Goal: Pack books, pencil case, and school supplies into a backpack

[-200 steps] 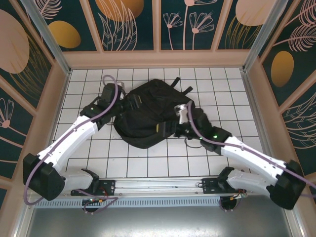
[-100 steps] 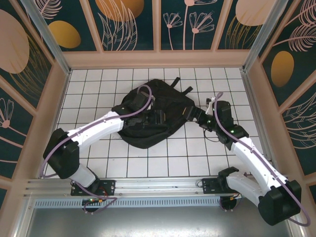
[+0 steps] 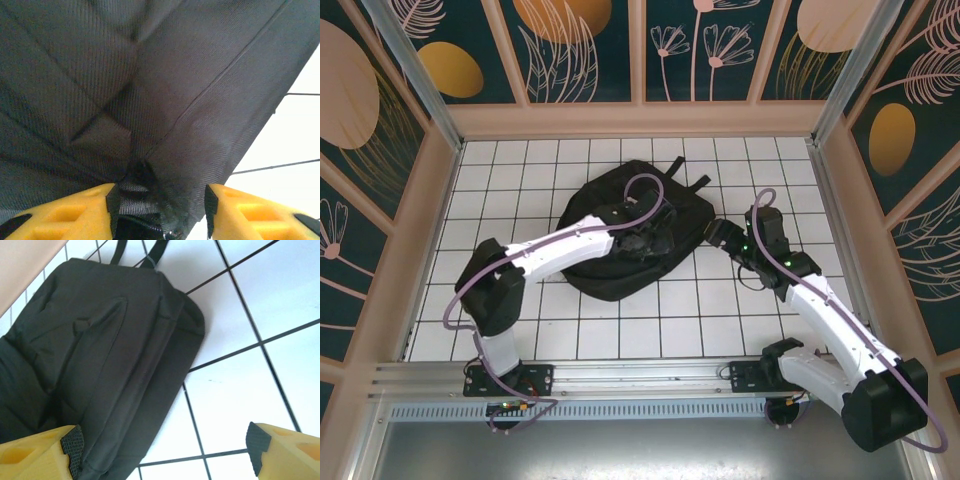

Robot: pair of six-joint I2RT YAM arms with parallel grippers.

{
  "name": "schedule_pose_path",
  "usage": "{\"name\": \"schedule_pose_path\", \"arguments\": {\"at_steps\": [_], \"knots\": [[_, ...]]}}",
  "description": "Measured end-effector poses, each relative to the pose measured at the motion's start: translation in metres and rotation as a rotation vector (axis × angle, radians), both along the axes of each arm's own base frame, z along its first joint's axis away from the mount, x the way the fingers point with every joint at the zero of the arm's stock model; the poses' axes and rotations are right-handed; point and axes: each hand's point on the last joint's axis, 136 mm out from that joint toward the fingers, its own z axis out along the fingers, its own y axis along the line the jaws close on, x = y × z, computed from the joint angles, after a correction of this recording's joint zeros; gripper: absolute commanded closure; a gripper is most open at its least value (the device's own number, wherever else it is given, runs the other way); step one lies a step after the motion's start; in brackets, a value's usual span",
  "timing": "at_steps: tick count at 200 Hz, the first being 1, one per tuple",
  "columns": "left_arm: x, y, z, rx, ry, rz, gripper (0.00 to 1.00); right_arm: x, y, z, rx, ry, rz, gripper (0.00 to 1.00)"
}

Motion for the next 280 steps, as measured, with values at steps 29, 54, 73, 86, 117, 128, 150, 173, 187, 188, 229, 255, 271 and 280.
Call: {"name": "schedule_pose_path", "arguments": {"at_steps": [29,54,73,86,117,128,150,173,187,188,229,255,271,280], "knots": [[-0.002,-0.002,-0.010,0.024,0.037,0.021,0.48,0.002,-0.005,0.000,-0.023,-0.008,-0.017,0.13],[0.002,-0.005,-0.010,0.034,0.048,0.034,0.43,0.002,-0.005,0.001,-0.027,-0.012,-0.012,0.13],[0.007,-0.011,-0.008,0.034,0.045,0.037,0.42,0.003,-0.004,0.001,-0.025,-0.016,-0.012,0.13],[0.010,-0.014,-0.008,0.038,0.047,0.039,0.43,0.004,-0.004,0.002,-0.023,-0.021,-0.012,0.13],[0.013,-0.015,-0.016,0.070,0.061,0.048,0.51,0.006,-0.003,0.005,-0.017,-0.036,-0.012,0.13],[0.012,-0.012,-0.022,0.095,0.069,0.052,0.53,0.006,-0.003,0.006,-0.016,-0.039,-0.012,0.13],[0.010,-0.007,-0.029,0.133,0.077,0.057,0.55,0.007,-0.002,0.007,-0.013,-0.045,-0.013,0.14],[0.011,-0.006,-0.030,0.151,0.077,0.061,0.65,0.008,-0.001,0.006,-0.008,-0.051,-0.011,0.14],[0.011,-0.005,-0.032,0.162,0.078,0.069,0.79,0.006,0.003,0.005,-0.008,-0.049,0.001,0.14],[0.011,-0.004,-0.032,0.167,0.076,0.064,0.80,0.006,0.003,0.004,-0.008,-0.049,0.003,0.14],[0.015,0.000,-0.034,0.202,0.058,0.074,1.00,-0.002,0.022,0.005,-0.015,-0.058,0.063,0.14],[0.018,0.006,-0.029,0.229,0.032,0.088,1.00,-0.003,0.030,0.002,-0.002,-0.049,0.072,0.15],[0.019,0.012,-0.022,0.238,0.014,0.105,1.00,-0.002,0.034,-0.004,0.026,-0.026,0.054,0.18],[0.018,0.016,-0.014,0.231,0.001,0.117,1.00,-0.002,0.036,-0.009,0.052,-0.004,0.039,0.21]]}}
